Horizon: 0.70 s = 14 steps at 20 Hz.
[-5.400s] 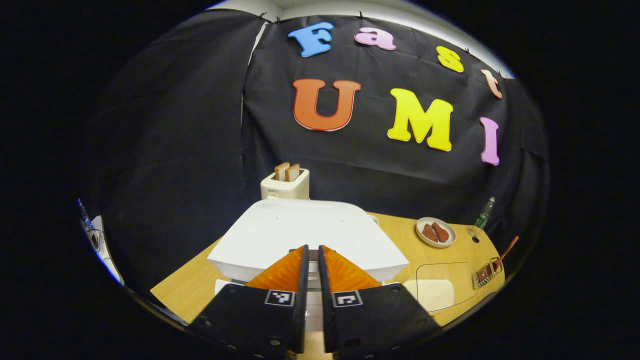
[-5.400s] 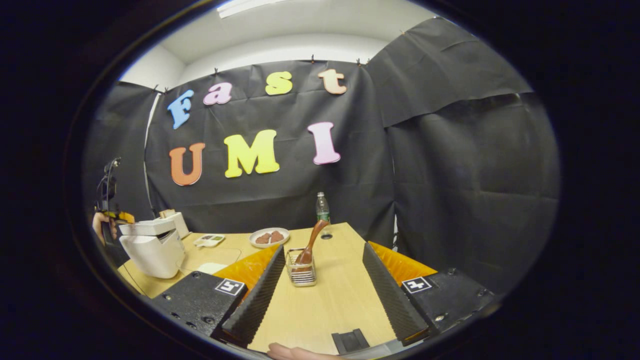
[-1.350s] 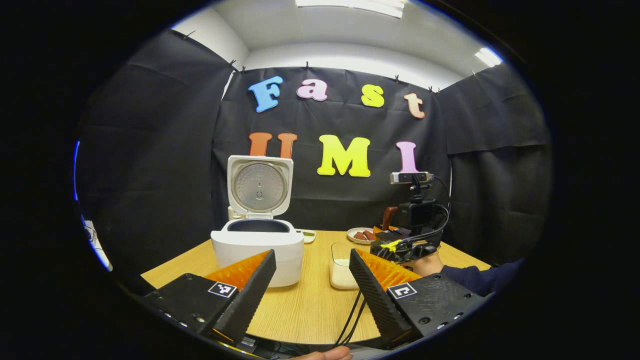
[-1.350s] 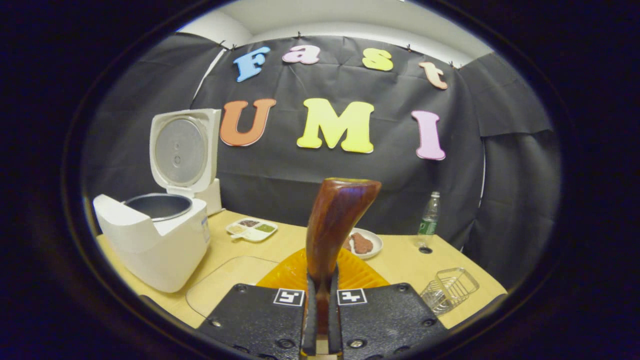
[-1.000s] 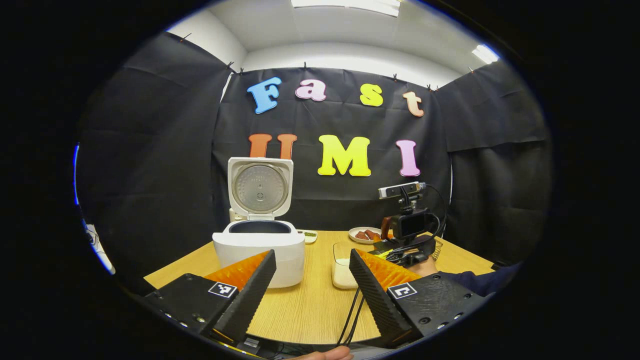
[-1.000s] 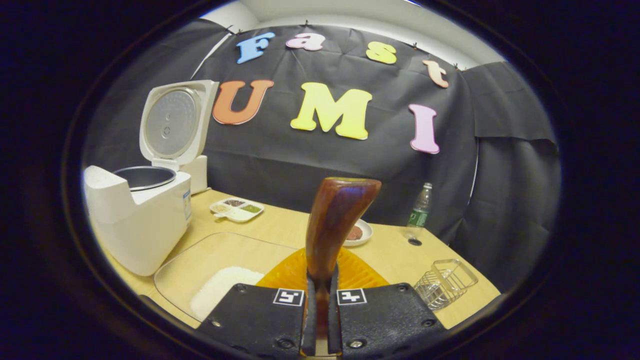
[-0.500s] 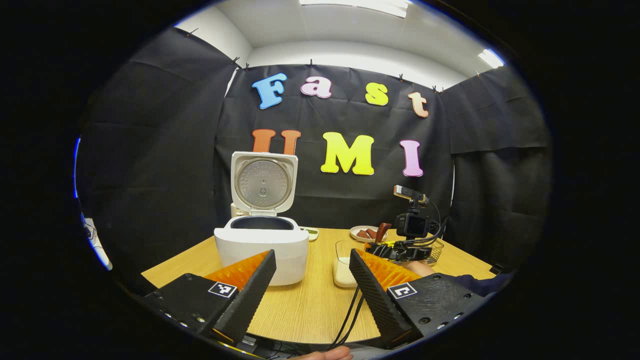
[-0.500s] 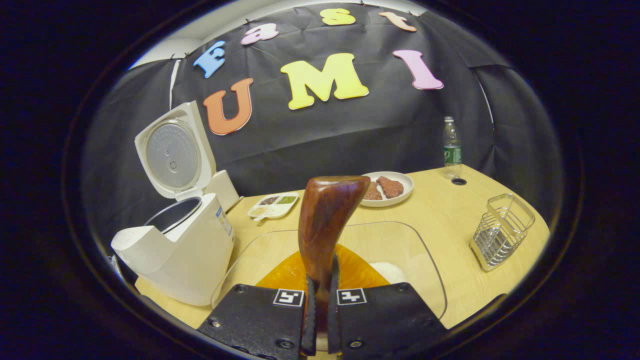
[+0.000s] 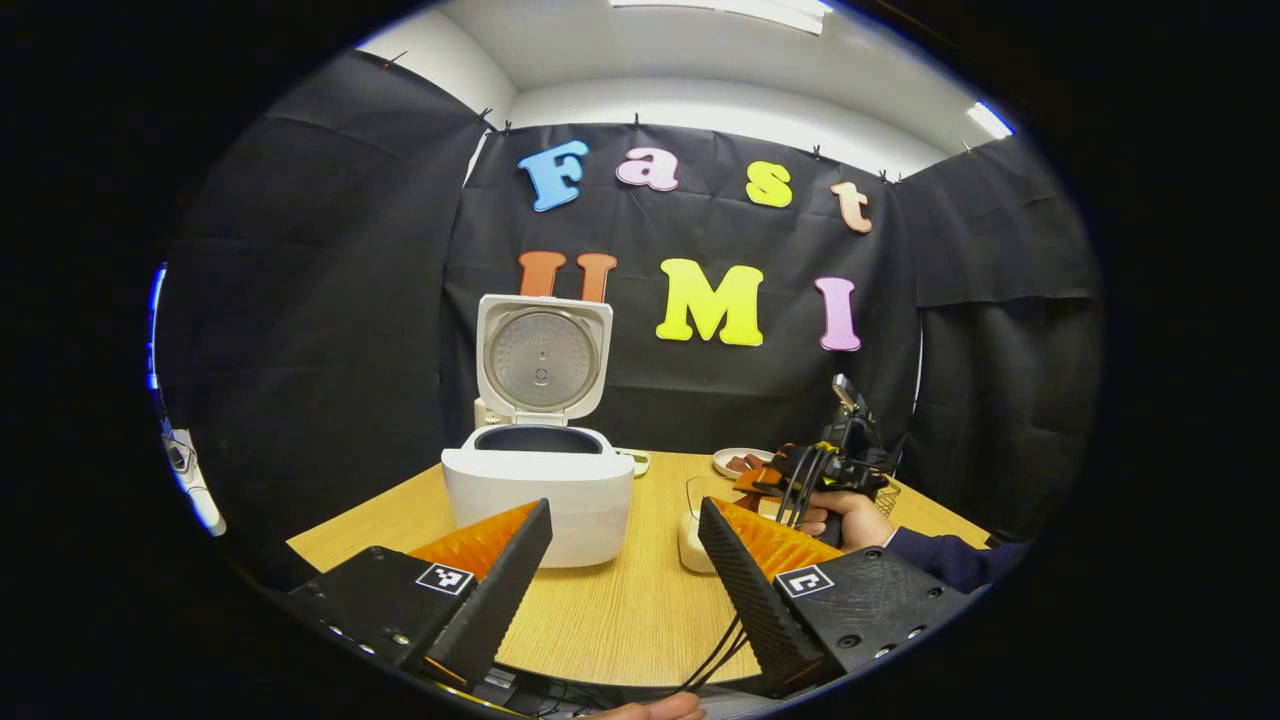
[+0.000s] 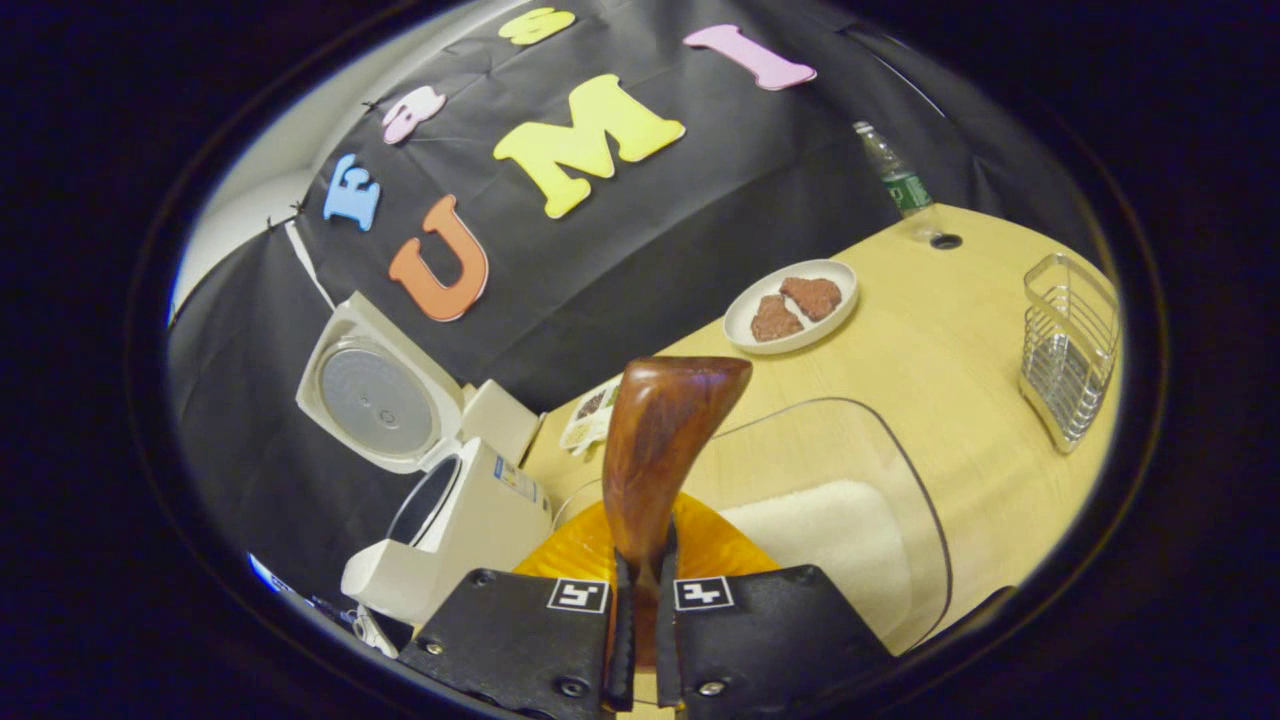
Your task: Close the left gripper, press the button to open the rice cooker; take a wooden spoon from the chopstick holder with the right hand, scoop a spoonful of rice and pour it into the rice cooker, then put the wooden spoon back into the chopstick holder.
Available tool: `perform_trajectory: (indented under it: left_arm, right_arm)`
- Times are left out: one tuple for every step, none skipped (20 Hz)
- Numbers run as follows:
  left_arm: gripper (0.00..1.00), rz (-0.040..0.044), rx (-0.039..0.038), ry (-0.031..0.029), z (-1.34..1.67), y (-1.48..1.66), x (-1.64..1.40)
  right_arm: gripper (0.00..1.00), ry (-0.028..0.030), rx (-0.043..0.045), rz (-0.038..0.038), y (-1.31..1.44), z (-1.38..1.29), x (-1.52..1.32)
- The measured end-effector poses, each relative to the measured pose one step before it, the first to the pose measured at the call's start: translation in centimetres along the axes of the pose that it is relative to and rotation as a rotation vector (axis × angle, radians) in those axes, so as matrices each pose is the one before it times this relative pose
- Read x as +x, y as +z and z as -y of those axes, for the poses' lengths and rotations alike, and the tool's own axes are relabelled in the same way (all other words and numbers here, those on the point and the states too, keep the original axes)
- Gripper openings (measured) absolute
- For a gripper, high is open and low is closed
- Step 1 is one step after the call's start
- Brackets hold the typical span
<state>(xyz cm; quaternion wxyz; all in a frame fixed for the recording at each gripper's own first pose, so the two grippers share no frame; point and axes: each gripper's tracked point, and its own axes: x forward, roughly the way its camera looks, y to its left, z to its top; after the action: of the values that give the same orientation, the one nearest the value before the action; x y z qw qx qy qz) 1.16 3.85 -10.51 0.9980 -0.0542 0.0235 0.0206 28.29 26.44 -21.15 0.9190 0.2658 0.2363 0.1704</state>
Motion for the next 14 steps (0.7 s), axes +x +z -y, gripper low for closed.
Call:
perform_trajectory:
  left_arm:
    - [0.94,-0.00476,-0.0014,0.0025,-0.08,-0.17,0.027]
    - [0.94,-0.00385,-0.00031,0.00173,-0.001,-0.149,0.003]
    - [0.94,-0.00073,0.00289,0.00018,0.114,0.054,-0.092]
    - [0.94,0.00158,0.00421,-0.00018,0.064,0.004,0.121]
    - [0.94,0.00248,0.00383,0.00083,-0.044,0.043,-0.074]
    - [0.94,0.00381,0.00261,0.00026,0.026,0.164,-0.086]
    - [0.94,0.00194,0.00184,-0.00141,0.058,0.101,-0.171]
    - [0.94,0.00308,0.00145,-0.001,0.021,0.03,-0.15]
    - [0.94,0.00132,0.00092,-0.0007,-0.033,0.06,-0.025]
    - [0.94,-0.00004,0.00055,-0.00042,0.037,-0.039,0.058]
    - [0.94,-0.00092,0.00157,-0.00218,0.114,-0.033,-0.026]
    - [0.94,-0.00087,0.00267,-0.00266,0.142,-0.091,0.064]
    - [0.94,-0.00215,0.00119,-0.00432,0.046,0.01,0.005]
    - [0.94,0.00691,0.00225,-0.00351,0.054,0.213,-0.168]
  right_arm:
    - [0.11,0.00427,-0.00083,0.02332,0.7,-0.185,-0.353]
    - [0.11,0.00733,0.00864,0.01637,0.704,-0.085,-0.328]
    - [0.1,0.00936,0.01803,0.01024,0.46,-0.026,-0.44]
    - [0.11,0.00945,0.02978,0.01111,0.609,0.15,-0.351]
    - [0.1,0.0112,0.03437,0.01637,0.781,0.235,-0.363]
    - [0.1,0.00835,0.0382,0.01417,0.759,0.424,-0.321]
    - [0.1,0.00537,0.04329,0.01431,0.533,0.42,-0.335]
    - [0.1,0.00235,0.04991,0.01185,0.57,0.544,-0.187]
    - [0.1,0.00456,0.05763,0.01087,0.58,0.63,-0.28]
    - [0.1,0.01048,0.06826,0.01069,0.667,0.506,-0.208]
    - [0.1,0.01911,0.07169,0.0068,0.877,0.404,-0.384]
    - [0.1,0.02792,0.08343,0.00623,0.699,0.189,-0.376]
    - [0.1,0.03146,0.09176,0.00747,0.721,-0.246,-0.268]
    - [0.1,0.03521,0.09269,0.01047,0.651,-0.688,-0.169]
